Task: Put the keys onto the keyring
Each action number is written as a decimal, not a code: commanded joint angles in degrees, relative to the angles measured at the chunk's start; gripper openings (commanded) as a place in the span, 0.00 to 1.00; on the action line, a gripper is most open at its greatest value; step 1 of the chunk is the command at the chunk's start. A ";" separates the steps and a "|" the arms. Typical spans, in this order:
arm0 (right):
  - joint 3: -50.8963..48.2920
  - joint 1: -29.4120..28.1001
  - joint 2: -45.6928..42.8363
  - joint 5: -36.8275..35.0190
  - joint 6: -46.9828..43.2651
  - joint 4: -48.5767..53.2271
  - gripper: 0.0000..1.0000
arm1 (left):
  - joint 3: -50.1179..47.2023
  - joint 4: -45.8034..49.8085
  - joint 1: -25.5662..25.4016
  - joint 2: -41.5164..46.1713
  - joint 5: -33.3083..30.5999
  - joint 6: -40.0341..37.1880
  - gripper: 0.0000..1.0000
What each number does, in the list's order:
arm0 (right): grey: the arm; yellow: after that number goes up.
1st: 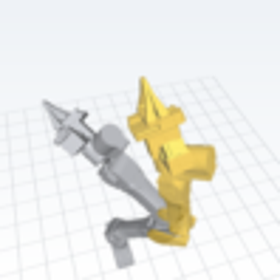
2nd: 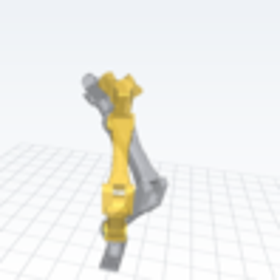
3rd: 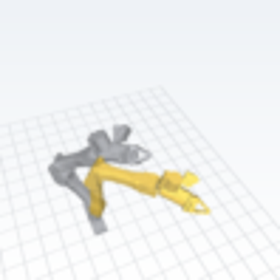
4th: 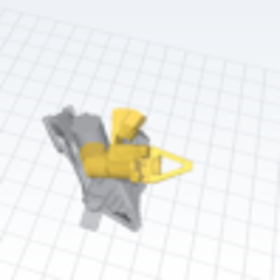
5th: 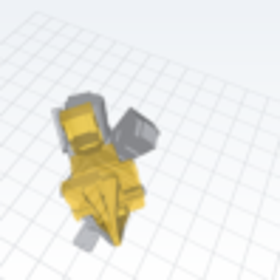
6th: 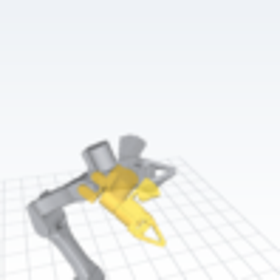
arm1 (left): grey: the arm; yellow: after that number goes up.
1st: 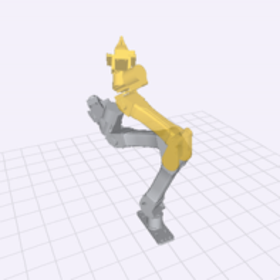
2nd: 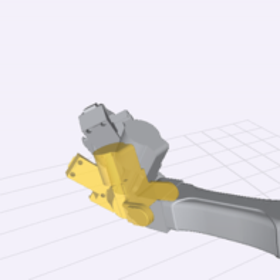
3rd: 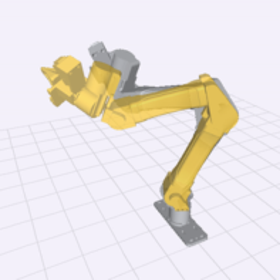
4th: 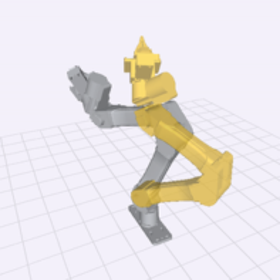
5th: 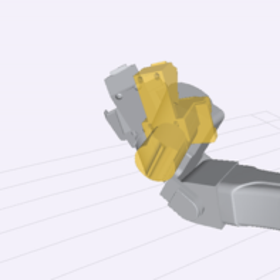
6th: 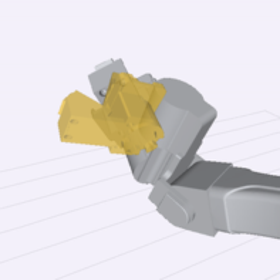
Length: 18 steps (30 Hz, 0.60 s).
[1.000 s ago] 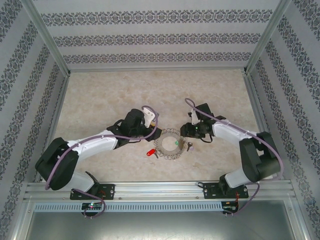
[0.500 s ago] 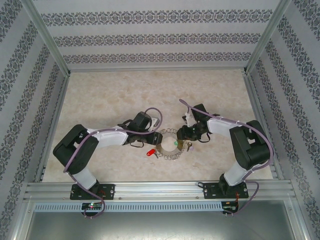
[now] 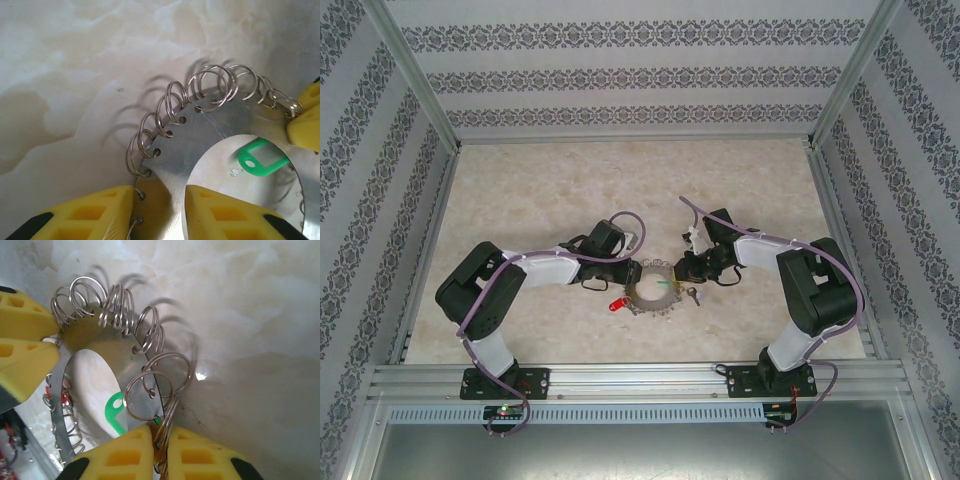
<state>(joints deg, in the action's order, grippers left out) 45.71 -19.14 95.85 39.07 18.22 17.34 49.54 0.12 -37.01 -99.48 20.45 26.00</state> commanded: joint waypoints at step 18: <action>-2.06 -1.36 -7.71 -7.68 24.88 -18.88 0.05 | -2.19 9.41 5.08 21.57 -20.31 -0.67 0.52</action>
<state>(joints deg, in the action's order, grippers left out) 44.71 -19.40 86.39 34.85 35.64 5.45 49.10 6.87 -32.82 -79.44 3.33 25.76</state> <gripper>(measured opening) 0.078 0.515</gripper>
